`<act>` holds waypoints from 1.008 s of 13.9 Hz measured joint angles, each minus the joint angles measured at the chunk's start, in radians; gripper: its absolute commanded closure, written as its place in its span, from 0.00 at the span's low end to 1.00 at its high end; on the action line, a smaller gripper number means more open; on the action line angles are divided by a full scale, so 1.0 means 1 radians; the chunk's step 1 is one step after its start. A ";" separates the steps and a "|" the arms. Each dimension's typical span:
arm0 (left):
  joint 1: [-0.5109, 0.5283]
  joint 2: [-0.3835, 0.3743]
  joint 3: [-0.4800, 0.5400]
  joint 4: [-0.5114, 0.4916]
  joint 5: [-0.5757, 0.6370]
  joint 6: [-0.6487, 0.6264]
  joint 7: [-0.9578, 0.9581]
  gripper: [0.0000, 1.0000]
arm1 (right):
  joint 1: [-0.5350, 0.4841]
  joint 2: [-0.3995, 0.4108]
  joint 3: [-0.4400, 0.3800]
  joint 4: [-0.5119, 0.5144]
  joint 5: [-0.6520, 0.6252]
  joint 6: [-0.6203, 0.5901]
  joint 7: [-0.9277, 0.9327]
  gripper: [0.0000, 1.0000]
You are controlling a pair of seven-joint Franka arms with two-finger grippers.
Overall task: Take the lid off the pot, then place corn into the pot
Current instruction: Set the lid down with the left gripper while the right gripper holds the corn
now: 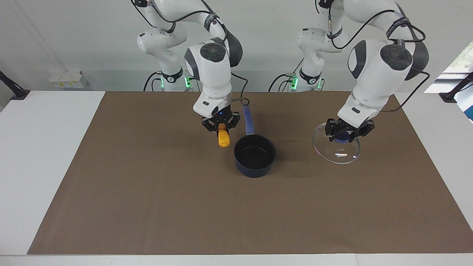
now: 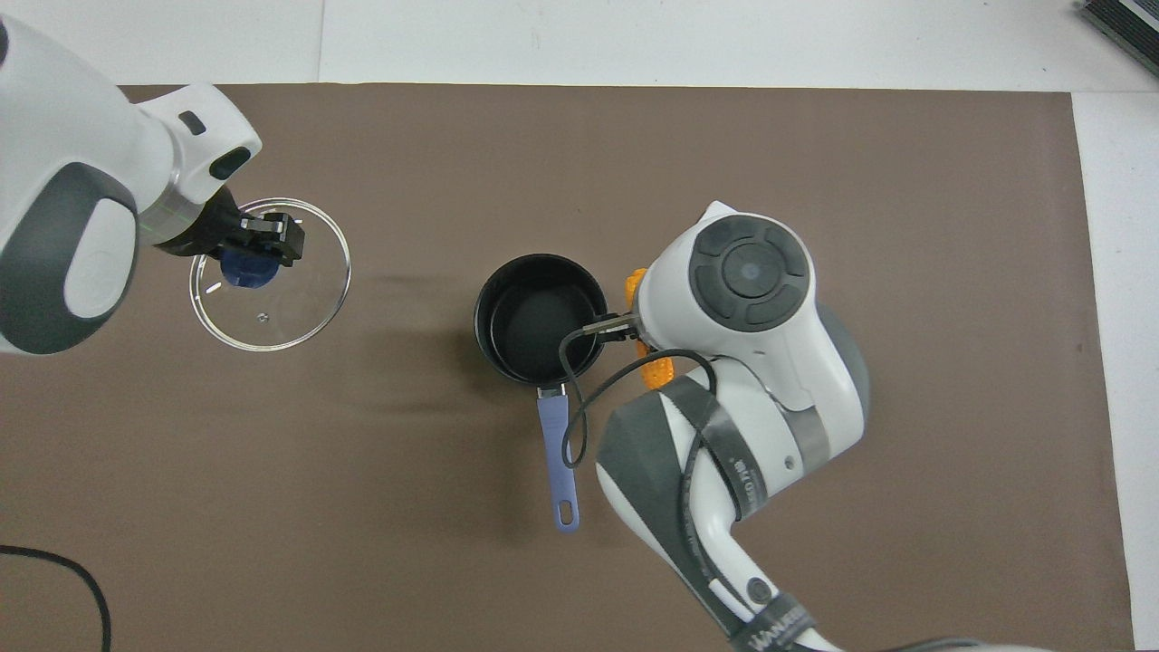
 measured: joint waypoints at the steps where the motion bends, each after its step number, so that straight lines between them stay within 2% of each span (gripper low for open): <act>1: 0.016 -0.032 0.000 -0.033 -0.002 -0.007 0.027 1.00 | 0.020 0.039 0.000 0.046 0.000 0.002 0.031 1.00; 5: 0.072 -0.155 0.000 -0.228 -0.003 0.047 0.116 1.00 | 0.054 0.205 0.016 0.227 0.001 0.043 0.085 1.00; 8: 0.121 -0.222 0.001 -0.365 -0.003 0.115 0.169 1.00 | 0.059 0.303 0.032 0.293 0.001 0.069 0.092 1.00; 14: 0.221 -0.241 0.001 -0.515 -0.003 0.264 0.235 1.00 | 0.054 0.333 0.031 0.296 0.001 0.072 0.089 1.00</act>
